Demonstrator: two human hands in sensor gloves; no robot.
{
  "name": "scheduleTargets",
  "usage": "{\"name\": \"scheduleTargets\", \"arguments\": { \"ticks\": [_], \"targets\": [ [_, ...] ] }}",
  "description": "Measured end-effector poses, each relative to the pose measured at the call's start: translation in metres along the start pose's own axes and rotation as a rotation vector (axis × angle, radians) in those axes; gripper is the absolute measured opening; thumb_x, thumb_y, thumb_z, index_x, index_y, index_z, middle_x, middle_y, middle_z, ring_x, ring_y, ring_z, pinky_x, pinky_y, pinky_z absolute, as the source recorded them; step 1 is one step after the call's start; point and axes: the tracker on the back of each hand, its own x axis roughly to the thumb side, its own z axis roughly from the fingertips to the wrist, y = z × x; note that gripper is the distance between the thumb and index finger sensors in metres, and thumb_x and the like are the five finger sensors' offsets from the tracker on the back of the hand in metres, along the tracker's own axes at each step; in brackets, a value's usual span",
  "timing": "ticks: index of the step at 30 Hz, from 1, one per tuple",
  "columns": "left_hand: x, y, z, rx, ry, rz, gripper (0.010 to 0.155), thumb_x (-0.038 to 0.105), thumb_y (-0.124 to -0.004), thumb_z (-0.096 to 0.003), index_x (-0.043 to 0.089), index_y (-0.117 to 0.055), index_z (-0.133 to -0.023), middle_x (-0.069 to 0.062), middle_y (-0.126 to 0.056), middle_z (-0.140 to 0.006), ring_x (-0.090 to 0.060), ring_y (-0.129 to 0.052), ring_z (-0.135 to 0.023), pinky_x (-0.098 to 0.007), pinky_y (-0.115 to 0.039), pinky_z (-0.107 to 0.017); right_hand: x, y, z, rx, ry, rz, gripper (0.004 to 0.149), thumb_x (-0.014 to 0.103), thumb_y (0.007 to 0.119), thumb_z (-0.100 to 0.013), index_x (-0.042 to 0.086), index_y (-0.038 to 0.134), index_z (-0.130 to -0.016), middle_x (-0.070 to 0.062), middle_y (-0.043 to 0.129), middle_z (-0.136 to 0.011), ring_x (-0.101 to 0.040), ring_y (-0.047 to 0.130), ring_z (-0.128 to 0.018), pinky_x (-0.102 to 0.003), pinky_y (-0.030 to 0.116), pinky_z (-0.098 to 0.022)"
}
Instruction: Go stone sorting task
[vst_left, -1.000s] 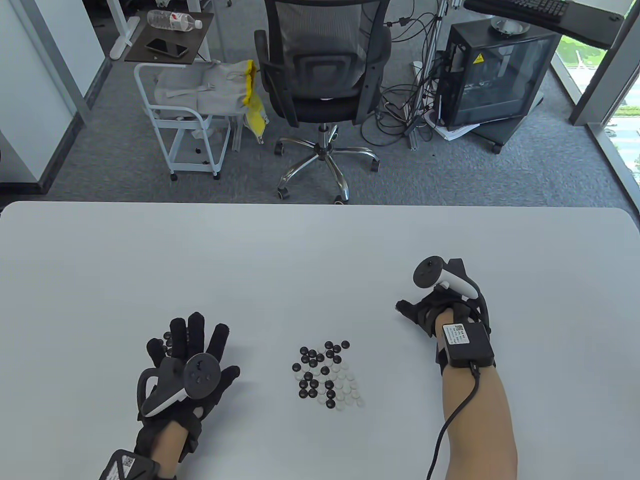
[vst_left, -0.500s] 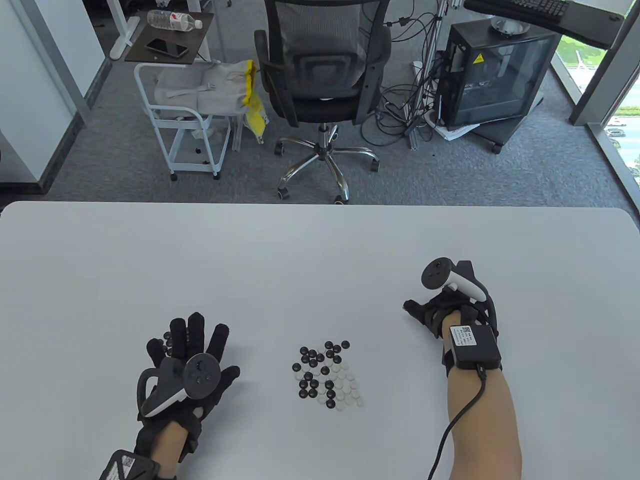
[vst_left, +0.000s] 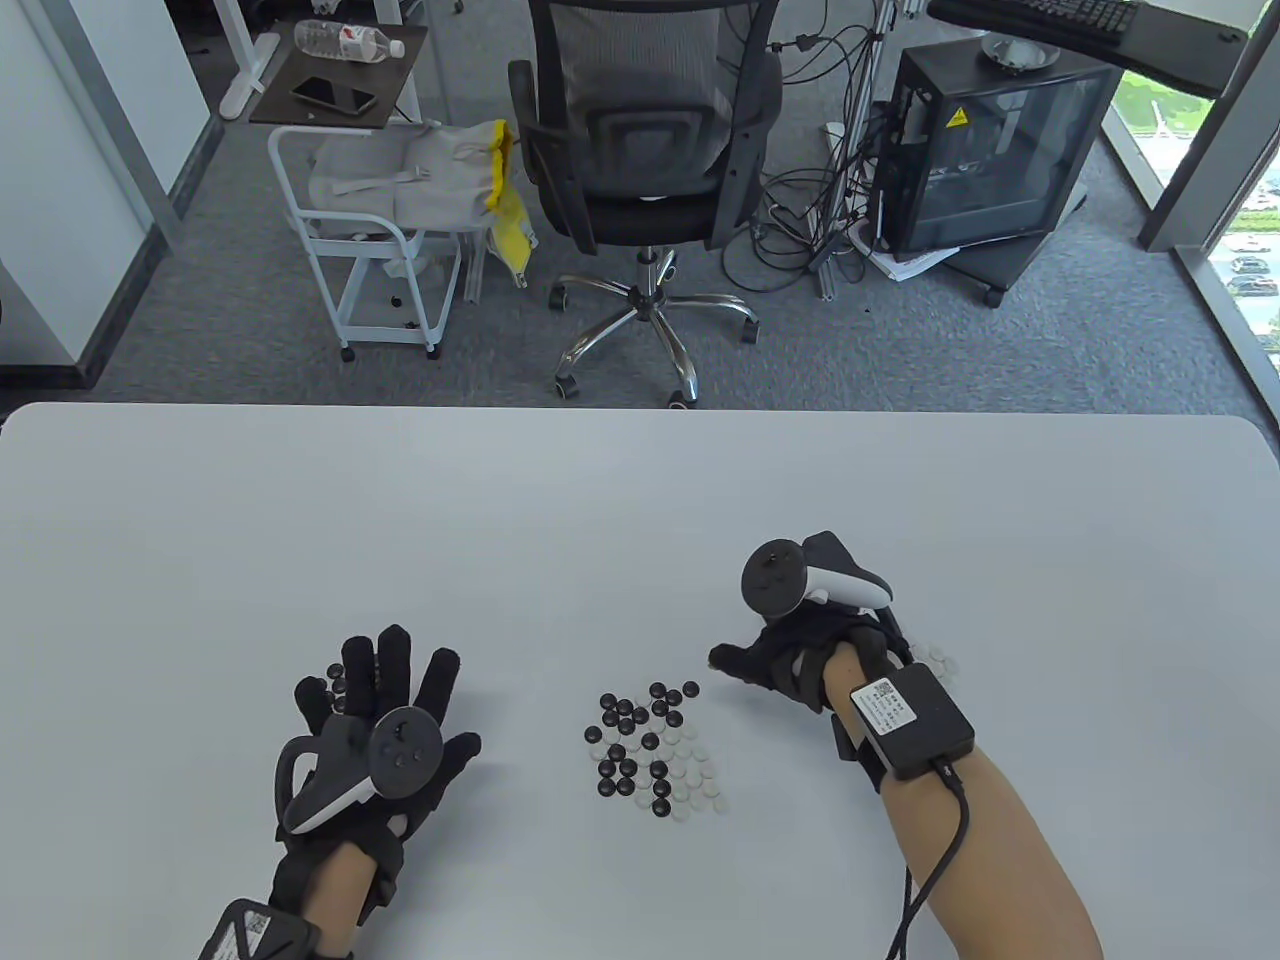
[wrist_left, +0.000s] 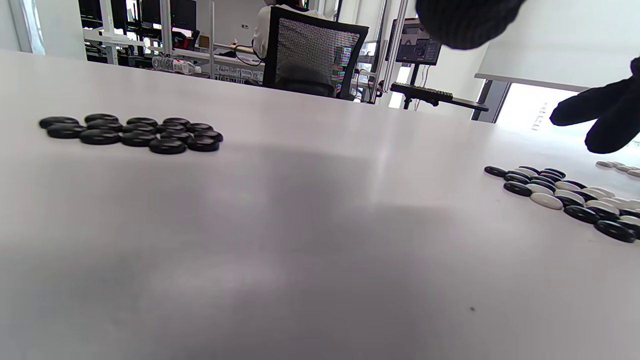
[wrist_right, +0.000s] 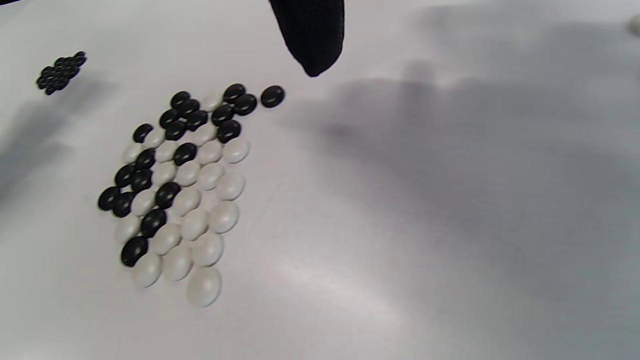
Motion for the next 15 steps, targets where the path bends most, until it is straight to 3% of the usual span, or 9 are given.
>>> {"name": "scheduleTargets", "arguments": {
  "ticks": [7,15],
  "targets": [
    [0.001,0.0,0.0,-0.002,-0.002,-0.005,0.08,0.056,-0.056,-0.0592,0.022,-0.015,-0.119,-0.026,0.015,-0.113,-0.053,0.017,-0.096,-0.082,0.002,-0.049,0.038,0.028,-0.013,0.087,-0.122,0.068,0.07,0.05,0.05,-0.062,0.003,0.069,-0.11,-0.042,0.012,-0.113,-0.068,-0.003,-0.091,-0.092,0.013,-0.055],
    [-0.001,0.001,0.001,0.004,0.001,0.008,0.08,0.056,-0.056,-0.0592,0.022,-0.015,-0.119,-0.025,0.015,-0.113,-0.053,0.017,-0.096,-0.082,0.003,-0.05,0.026,0.038,-0.015,0.111,-0.096,0.059,0.069,0.05,0.05,-0.062,0.004,0.065,-0.112,-0.042,0.011,-0.113,-0.068,-0.003,-0.091,-0.092,0.013,-0.055]
  ]
}}
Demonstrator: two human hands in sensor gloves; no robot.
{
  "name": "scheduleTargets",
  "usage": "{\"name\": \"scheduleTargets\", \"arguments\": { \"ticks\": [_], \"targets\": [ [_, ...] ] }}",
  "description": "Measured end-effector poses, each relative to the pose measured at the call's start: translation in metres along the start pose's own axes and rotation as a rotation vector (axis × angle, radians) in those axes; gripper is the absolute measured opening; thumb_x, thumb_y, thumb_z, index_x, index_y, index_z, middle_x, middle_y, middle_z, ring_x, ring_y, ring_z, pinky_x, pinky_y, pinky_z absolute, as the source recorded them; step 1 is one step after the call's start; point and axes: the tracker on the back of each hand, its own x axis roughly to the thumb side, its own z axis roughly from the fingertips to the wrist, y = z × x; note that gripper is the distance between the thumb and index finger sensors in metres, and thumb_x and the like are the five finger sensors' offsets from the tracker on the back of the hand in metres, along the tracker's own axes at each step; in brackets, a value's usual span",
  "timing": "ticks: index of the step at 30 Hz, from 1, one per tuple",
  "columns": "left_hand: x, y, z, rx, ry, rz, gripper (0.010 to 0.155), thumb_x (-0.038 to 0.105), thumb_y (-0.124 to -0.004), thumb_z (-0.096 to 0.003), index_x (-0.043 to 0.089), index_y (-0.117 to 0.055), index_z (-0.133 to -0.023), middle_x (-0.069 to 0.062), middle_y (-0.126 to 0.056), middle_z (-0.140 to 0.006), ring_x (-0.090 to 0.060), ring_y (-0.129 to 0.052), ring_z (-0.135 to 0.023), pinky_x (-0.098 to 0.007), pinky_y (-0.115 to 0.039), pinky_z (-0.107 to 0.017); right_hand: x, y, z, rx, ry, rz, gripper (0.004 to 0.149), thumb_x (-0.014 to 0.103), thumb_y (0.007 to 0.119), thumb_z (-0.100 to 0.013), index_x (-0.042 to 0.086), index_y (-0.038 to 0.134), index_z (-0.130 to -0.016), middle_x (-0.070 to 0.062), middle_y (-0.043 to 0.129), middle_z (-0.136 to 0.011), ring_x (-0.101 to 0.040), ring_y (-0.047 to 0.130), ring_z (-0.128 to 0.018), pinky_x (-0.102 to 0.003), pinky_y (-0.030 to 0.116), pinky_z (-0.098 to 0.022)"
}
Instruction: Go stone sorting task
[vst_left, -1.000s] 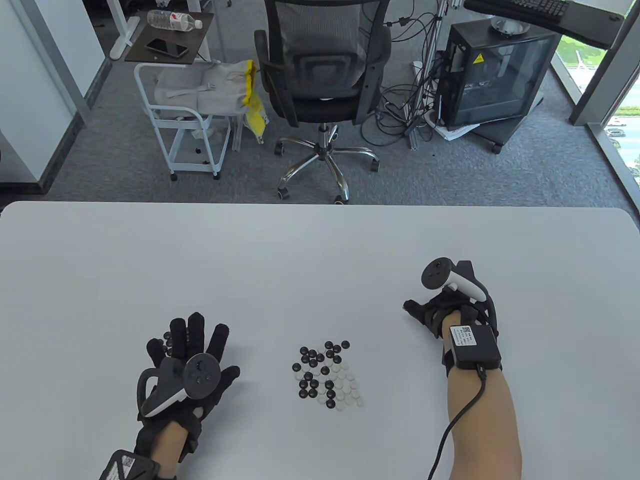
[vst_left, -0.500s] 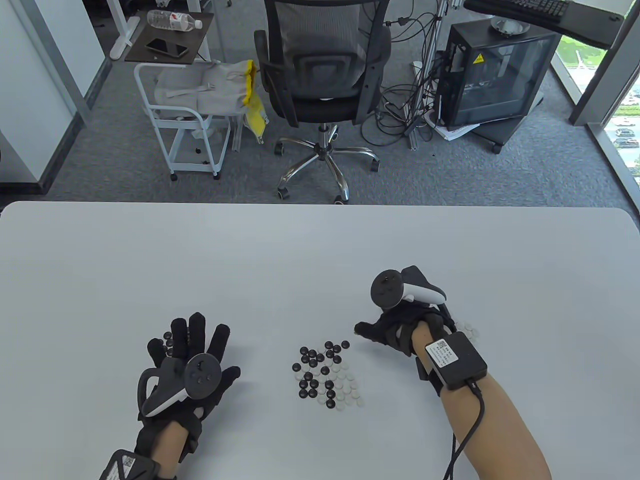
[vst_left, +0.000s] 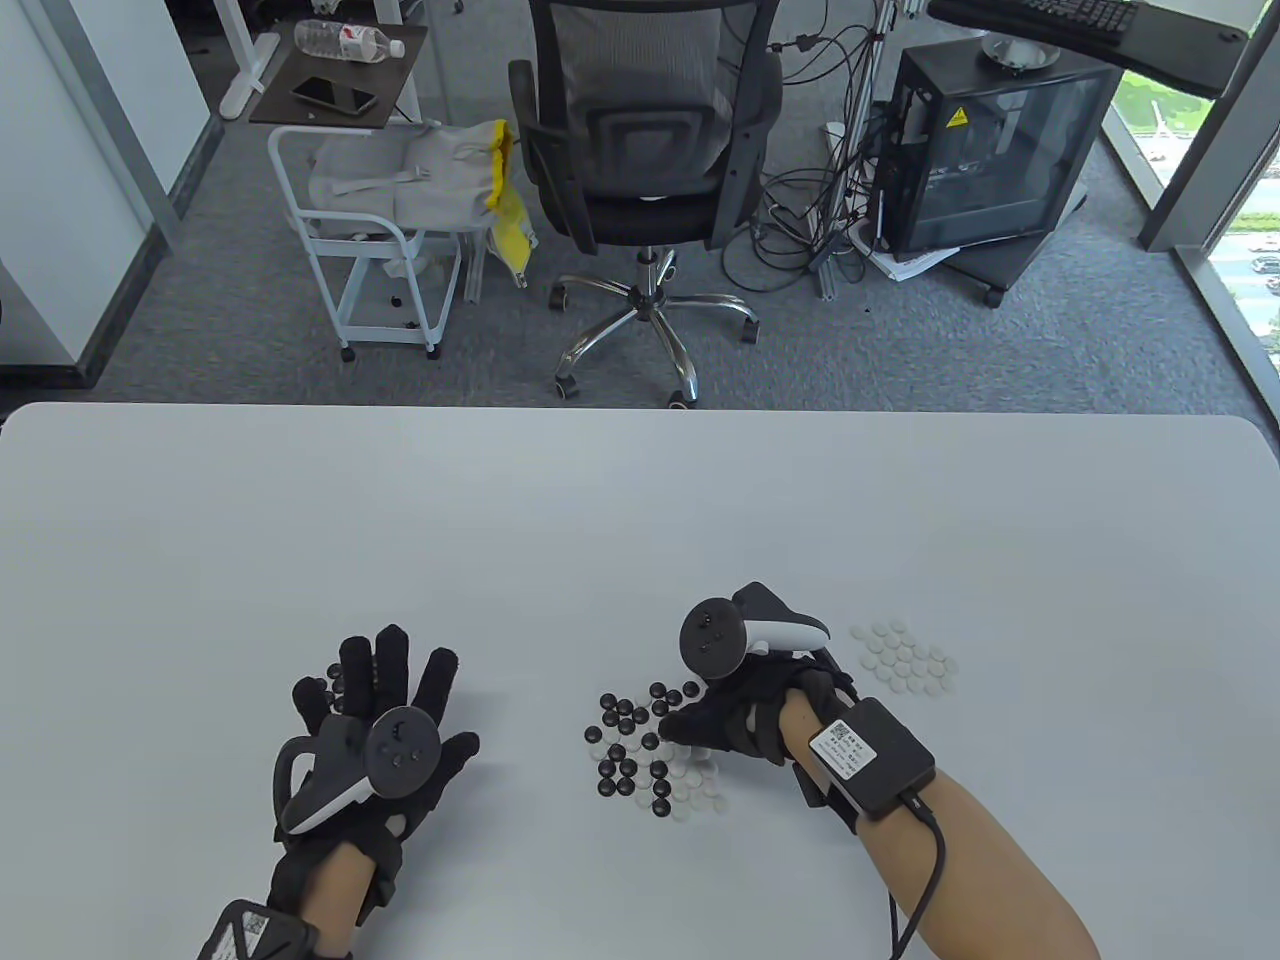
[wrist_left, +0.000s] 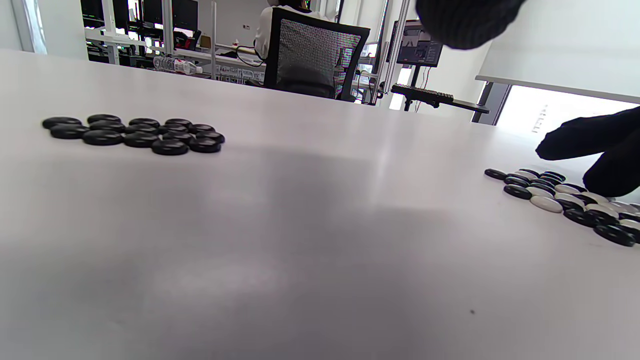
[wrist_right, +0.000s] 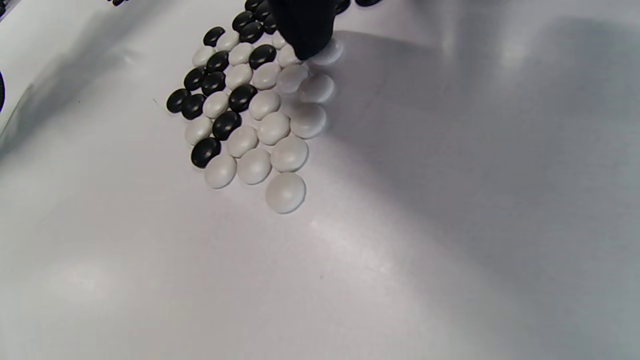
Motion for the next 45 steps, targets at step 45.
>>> {"name": "scheduleTargets", "arguments": {
  "ticks": [45],
  "targets": [
    [-0.001,0.002,0.001,0.001,0.005,0.011,0.08,0.057,-0.056,-0.0592,0.022,-0.015,-0.119,-0.026,0.015,-0.113,-0.053,0.017,-0.096,-0.082,0.003,-0.05,0.001,-0.023,0.003,-0.11,0.03,-0.066,0.071,0.05,0.048,-0.063,0.004,0.057,-0.116,-0.044,0.001,-0.109,-0.068,-0.01,-0.087,-0.091,0.008,-0.051]
  ]
}}
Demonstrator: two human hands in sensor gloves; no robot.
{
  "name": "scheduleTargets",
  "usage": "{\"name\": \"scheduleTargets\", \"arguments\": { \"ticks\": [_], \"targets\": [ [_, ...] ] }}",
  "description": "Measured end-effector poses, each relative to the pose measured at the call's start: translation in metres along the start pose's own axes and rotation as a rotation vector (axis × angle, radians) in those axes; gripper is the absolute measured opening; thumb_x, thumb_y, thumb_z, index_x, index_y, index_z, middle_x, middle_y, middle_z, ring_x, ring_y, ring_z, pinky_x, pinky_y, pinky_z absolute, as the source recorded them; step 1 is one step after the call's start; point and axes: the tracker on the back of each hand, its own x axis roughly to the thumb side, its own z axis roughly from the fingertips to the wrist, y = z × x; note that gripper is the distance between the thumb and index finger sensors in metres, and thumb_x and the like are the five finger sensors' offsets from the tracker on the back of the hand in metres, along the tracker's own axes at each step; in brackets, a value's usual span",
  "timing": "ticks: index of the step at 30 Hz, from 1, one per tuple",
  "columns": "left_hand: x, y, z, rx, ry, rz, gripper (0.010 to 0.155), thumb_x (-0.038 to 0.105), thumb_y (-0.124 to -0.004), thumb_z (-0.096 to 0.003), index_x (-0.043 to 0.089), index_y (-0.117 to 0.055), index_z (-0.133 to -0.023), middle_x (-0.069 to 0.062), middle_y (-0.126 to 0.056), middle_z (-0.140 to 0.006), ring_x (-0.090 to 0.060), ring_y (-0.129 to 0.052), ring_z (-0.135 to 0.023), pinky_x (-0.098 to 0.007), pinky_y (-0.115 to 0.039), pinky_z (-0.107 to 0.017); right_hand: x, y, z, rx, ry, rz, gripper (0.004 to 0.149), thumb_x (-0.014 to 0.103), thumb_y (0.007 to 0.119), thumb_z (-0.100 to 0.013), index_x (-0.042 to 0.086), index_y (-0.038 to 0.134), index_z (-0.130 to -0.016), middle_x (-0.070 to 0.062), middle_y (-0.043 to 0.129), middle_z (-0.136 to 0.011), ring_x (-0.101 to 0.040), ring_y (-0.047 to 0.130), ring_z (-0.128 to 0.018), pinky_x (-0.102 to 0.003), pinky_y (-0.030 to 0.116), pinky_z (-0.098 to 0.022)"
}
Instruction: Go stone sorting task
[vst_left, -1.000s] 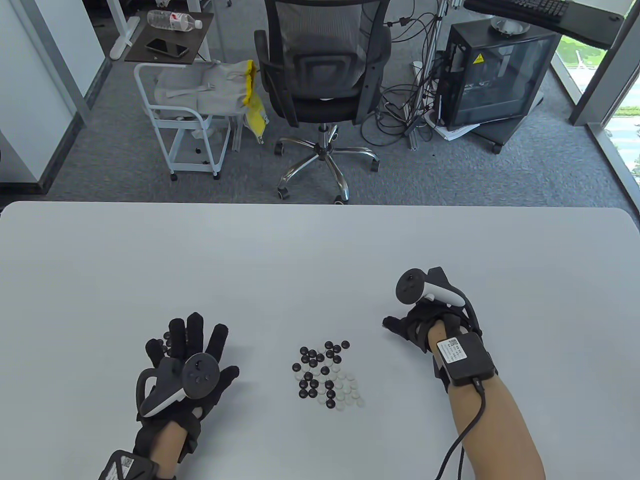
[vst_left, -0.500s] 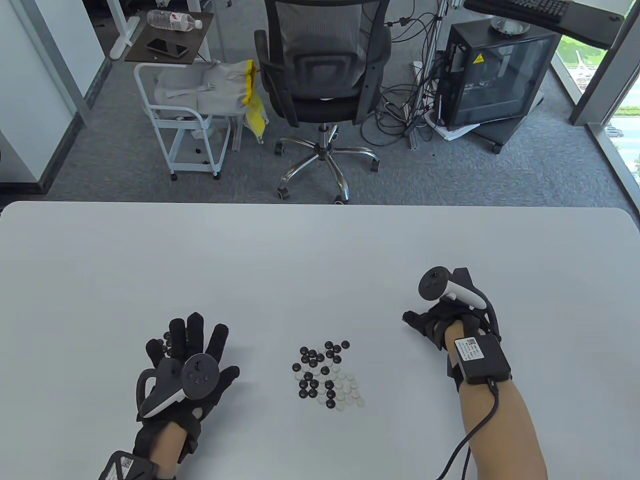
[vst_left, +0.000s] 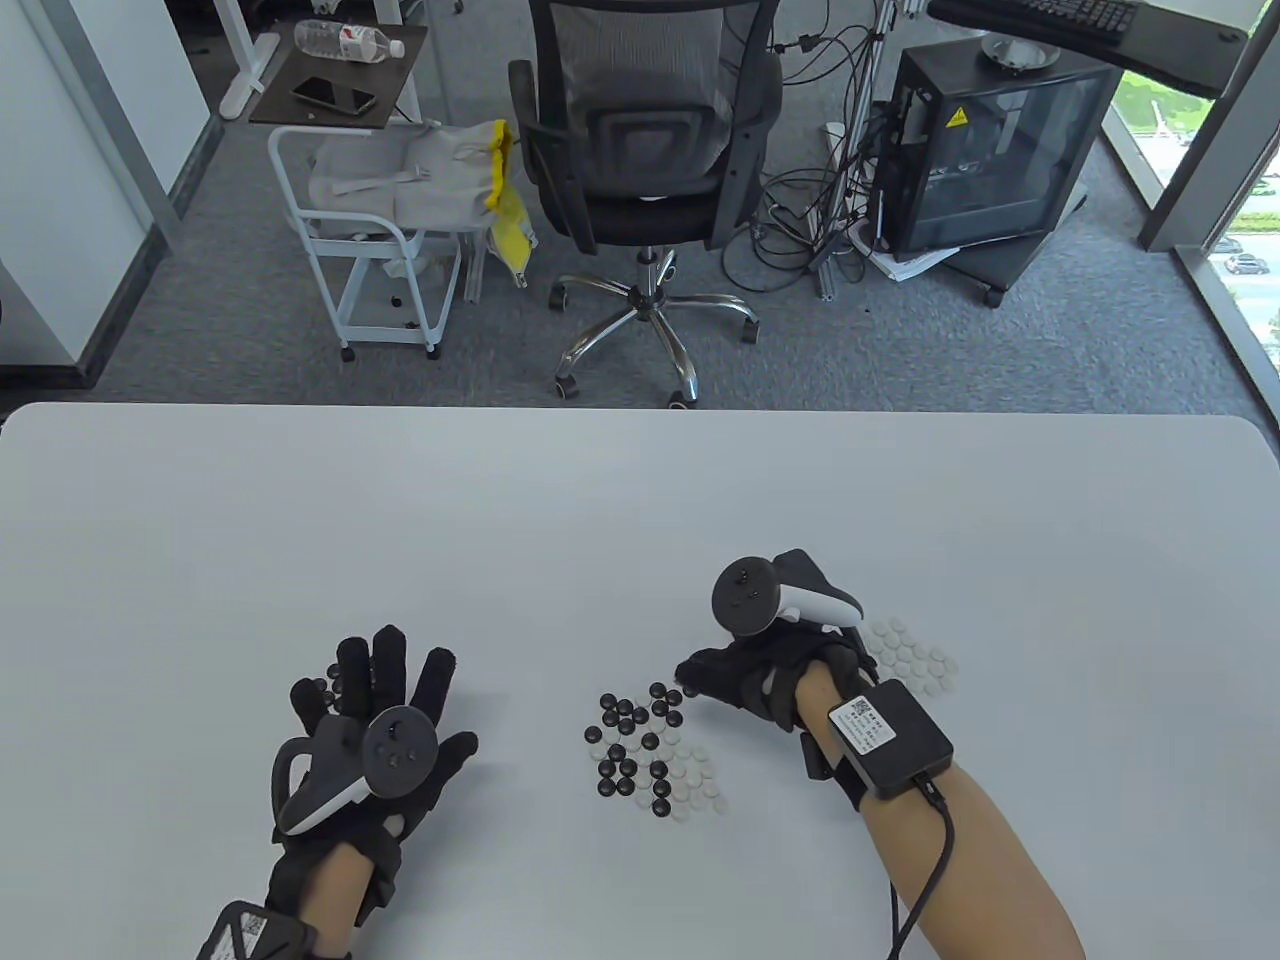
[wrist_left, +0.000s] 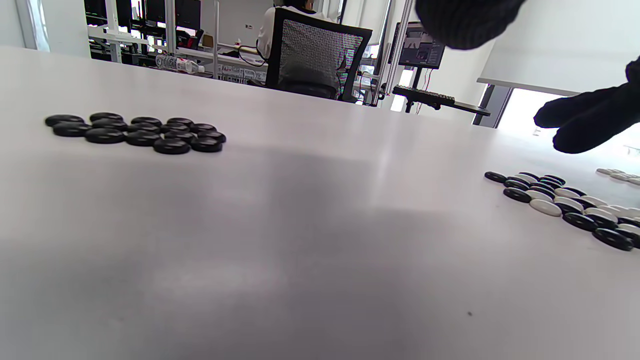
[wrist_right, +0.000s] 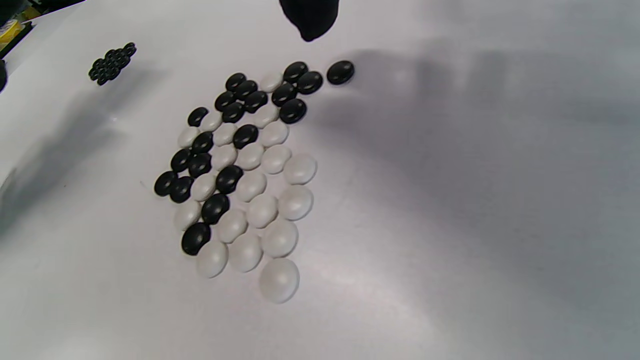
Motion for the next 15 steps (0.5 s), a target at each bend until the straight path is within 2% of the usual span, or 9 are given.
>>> {"name": "scheduleTargets", "arguments": {
  "ticks": [5,9,11,15],
  "targets": [
    [0.0,0.0,0.0,0.002,-0.001,0.001,0.08,0.056,-0.056,-0.0592,0.022,-0.015,-0.119,-0.026,0.015,-0.113,-0.053,0.017,-0.096,-0.082,0.003,-0.05,0.025,0.014,-0.018,0.042,-0.058,0.033,0.072,0.05,0.048,-0.062,0.004,0.052,-0.117,-0.044,-0.001,-0.109,-0.068,-0.01,-0.087,-0.091,0.007,-0.051],
    [0.0,0.0,0.0,0.005,-0.002,0.002,0.08,0.056,-0.056,-0.0592,0.022,-0.015,-0.119,-0.026,0.015,-0.113,-0.053,0.017,-0.096,-0.082,0.003,-0.049,0.027,0.021,-0.035,0.091,-0.032,0.054,0.075,0.05,0.047,-0.061,0.002,0.047,-0.118,-0.044,-0.005,-0.107,-0.067,-0.012,-0.086,-0.091,0.006,-0.05],
    [-0.001,0.0,0.0,0.007,-0.001,0.004,0.08,0.056,-0.056,-0.0592,0.022,-0.015,-0.119,-0.026,0.015,-0.113,-0.053,0.017,-0.096,-0.082,0.003,-0.05,0.025,0.02,-0.043,0.078,-0.01,0.05,0.074,0.05,0.046,-0.061,0.004,0.042,-0.119,-0.045,-0.005,-0.106,-0.068,-0.012,-0.085,-0.091,0.005,-0.05],
    [-0.001,0.0,0.0,0.001,0.001,0.004,0.08,0.057,-0.056,-0.0592,0.022,-0.015,-0.119,-0.026,0.015,-0.113,-0.053,0.017,-0.096,-0.082,0.003,-0.049,0.016,0.003,-0.052,0.023,0.061,0.012,0.075,0.05,0.046,-0.061,0.003,0.044,-0.119,-0.044,-0.005,-0.106,-0.067,-0.012,-0.086,-0.091,0.004,-0.05]
  ]
}}
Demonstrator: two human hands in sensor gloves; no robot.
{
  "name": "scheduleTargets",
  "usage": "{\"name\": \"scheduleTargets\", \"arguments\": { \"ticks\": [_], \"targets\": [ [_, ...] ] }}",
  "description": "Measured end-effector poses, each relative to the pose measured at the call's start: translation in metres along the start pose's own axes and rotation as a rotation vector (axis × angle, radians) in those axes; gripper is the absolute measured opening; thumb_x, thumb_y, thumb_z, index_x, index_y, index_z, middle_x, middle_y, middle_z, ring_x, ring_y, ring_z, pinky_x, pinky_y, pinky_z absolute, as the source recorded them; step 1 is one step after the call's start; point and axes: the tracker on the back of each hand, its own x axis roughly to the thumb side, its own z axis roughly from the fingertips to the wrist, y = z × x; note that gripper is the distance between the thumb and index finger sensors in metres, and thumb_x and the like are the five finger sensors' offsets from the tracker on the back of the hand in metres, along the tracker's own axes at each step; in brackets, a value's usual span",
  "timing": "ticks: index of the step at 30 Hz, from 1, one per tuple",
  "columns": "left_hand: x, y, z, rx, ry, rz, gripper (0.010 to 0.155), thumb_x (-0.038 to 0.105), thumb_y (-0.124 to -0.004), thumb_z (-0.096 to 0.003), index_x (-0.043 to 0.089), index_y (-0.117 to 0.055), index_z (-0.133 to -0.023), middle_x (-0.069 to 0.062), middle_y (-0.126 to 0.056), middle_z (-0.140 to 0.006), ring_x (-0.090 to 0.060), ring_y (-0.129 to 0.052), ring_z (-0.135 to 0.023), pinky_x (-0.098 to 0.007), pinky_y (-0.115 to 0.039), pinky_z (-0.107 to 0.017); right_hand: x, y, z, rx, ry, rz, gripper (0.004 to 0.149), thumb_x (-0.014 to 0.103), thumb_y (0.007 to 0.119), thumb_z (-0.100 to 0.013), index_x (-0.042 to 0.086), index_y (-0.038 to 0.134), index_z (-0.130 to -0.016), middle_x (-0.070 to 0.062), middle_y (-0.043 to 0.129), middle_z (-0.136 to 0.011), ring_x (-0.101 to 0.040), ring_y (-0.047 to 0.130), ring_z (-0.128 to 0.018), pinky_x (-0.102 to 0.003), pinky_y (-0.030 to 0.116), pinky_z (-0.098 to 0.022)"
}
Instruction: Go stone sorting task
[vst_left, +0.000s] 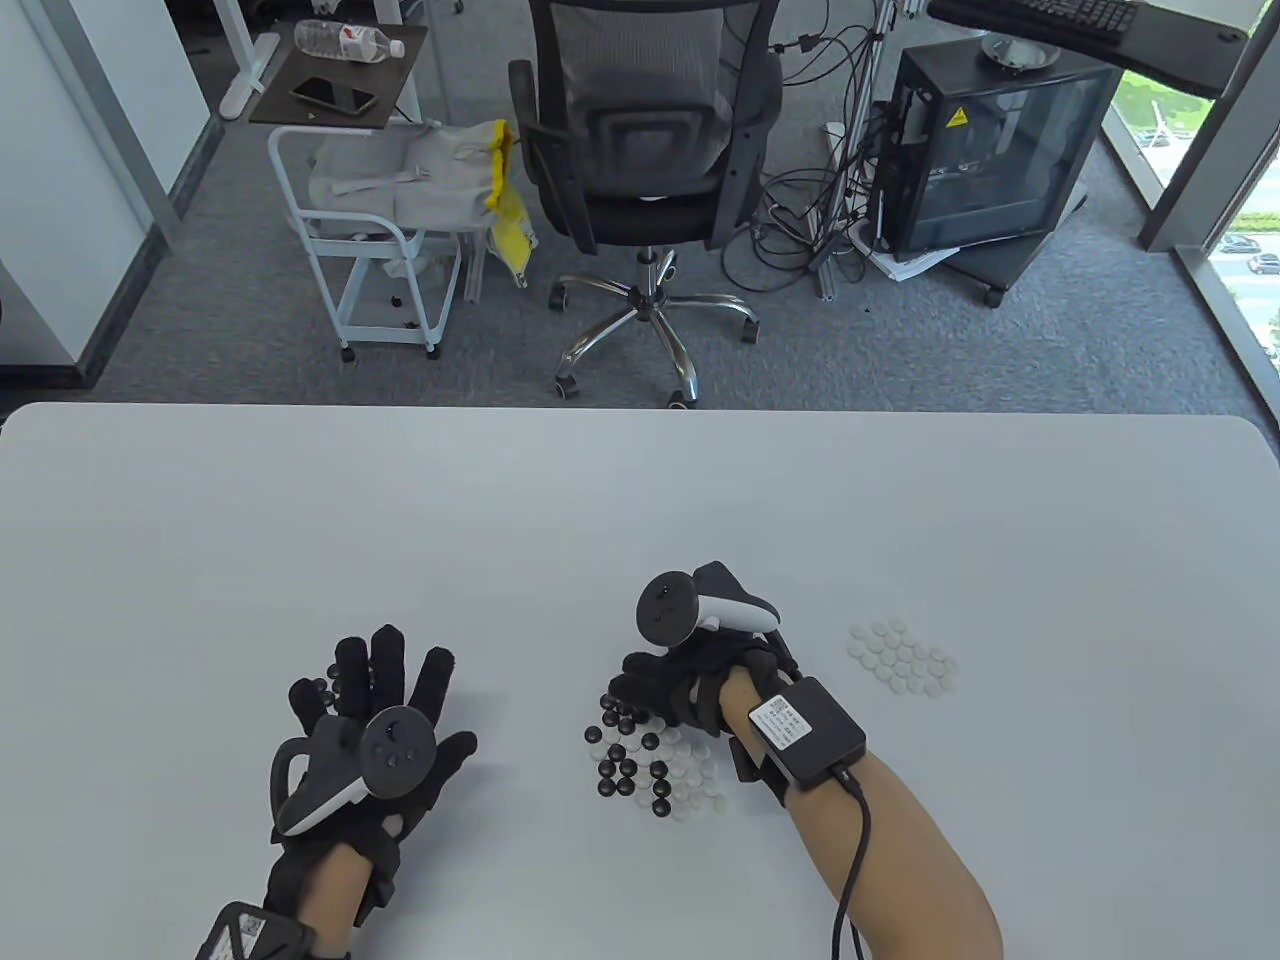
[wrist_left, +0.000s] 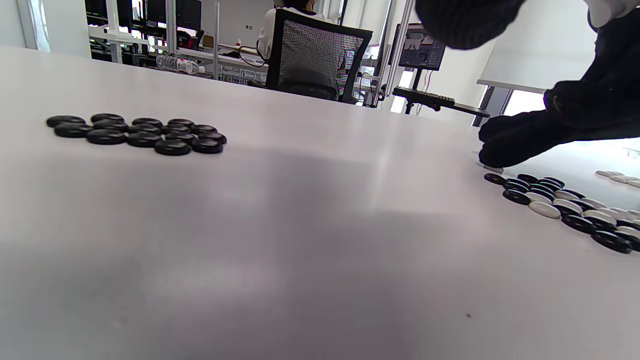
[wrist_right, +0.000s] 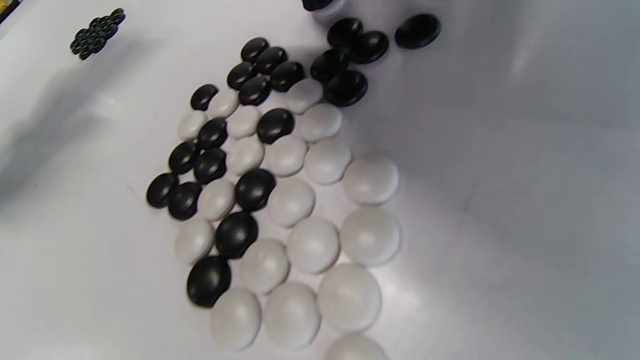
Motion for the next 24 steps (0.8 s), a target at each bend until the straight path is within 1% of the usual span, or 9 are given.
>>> {"name": "scheduleTargets", "arguments": {
  "ticks": [2,6,10,13,17,24],
  "targets": [
    [0.0,0.0,0.0,0.0,0.0,0.0,0.08,0.056,-0.056,-0.0591,0.022,-0.015,-0.119,-0.026,0.015,-0.113,-0.053,0.017,-0.096,-0.082,0.003,-0.049,-0.01,-0.011,-0.001,-0.027,0.067,0.015,0.075,0.051,0.046,-0.061,0.002,0.047,-0.118,-0.044,-0.003,-0.107,-0.067,-0.012,-0.087,-0.091,0.005,-0.05],
    [0.0,0.001,0.0,0.004,-0.001,0.004,0.08,0.056,-0.056,-0.0592,0.022,-0.015,-0.119,-0.026,0.015,-0.113,-0.053,0.017,-0.096,-0.082,0.003,-0.05,-0.045,-0.028,0.008,-0.06,0.206,-0.038,0.075,0.051,0.046,-0.061,0.0,0.051,-0.117,-0.044,-0.001,-0.109,-0.067,-0.011,-0.087,-0.091,0.005,-0.051],
    [-0.002,0.002,0.001,0.011,-0.001,0.013,0.08,0.056,-0.056,-0.0592,0.022,-0.015,-0.119,-0.025,0.015,-0.113,-0.053,0.017,-0.096,-0.082,0.003,-0.05,-0.092,-0.038,0.031,-0.087,0.353,-0.103,0.075,0.051,0.047,-0.061,0.0,0.053,-0.116,-0.044,0.001,-0.109,-0.067,-0.01,-0.088,-0.091,0.005,-0.051],
    [-0.002,0.002,0.0,0.007,0.002,0.013,0.08,0.056,-0.056,-0.0592,0.022,-0.015,-0.119,-0.025,0.015,-0.113,-0.053,0.017,-0.096,-0.082,0.003,-0.05,-0.122,-0.037,0.048,-0.115,0.436,-0.168,0.076,0.051,0.047,-0.061,-0.001,0.051,-0.117,-0.045,0.0,-0.109,-0.067,-0.011,-0.088,-0.091,0.005,-0.051],
    [-0.002,0.001,0.0,0.003,0.002,0.007,0.08,0.057,-0.056,-0.0591,0.022,-0.015,-0.119,-0.025,0.015,-0.113,-0.053,0.017,-0.096,-0.082,0.003,-0.049,-0.15,-0.034,0.065,-0.157,0.5,-0.196,0.076,0.051,0.046,-0.061,-0.001,0.05,-0.117,-0.045,0.0,-0.109,-0.068,-0.01,-0.088,-0.091,0.006,-0.051],
    [-0.001,-0.001,-0.001,-0.01,0.006,-0.003,0.08,0.056,-0.056,-0.0592,0.022,-0.015,-0.119,-0.026,0.015,-0.113,-0.053,0.017,-0.096,-0.082,0.003,-0.05,-0.169,-0.03,0.081,-0.184,0.522,-0.232,0.076,0.051,0.046,-0.061,-0.002,0.049,-0.117,-0.046,0.0,-0.108,-0.068,-0.01,-0.087,-0.091,0.006,-0.051]
  ]
}}
